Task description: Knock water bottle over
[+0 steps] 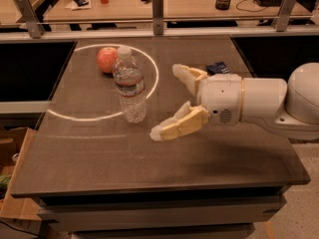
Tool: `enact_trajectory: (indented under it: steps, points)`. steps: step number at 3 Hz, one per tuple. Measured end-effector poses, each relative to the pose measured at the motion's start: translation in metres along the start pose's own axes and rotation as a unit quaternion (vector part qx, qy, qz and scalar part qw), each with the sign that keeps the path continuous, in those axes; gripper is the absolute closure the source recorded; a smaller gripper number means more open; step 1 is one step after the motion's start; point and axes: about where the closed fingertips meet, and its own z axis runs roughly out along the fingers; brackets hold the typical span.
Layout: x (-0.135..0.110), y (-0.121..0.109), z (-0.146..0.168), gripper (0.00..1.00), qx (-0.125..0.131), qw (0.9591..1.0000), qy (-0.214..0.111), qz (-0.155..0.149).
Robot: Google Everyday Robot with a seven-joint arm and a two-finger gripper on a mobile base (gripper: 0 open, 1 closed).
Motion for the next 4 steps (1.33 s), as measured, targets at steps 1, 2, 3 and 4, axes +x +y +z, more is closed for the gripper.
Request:
enact_trajectory:
  steps: [1,2,3,4]
  points:
    - [0.012,0.000,0.027,0.00,-0.017,0.9998,-0.009,0.009]
    - [0.018,-0.004,0.051,0.00,-0.028,0.9993,-0.025,0.009]
    - [0.020,-0.014,0.074,0.00,-0.035,0.9986,-0.039,-0.001]
    - [0.021,-0.020,0.093,0.00,-0.043,0.9977,-0.051,-0.008]
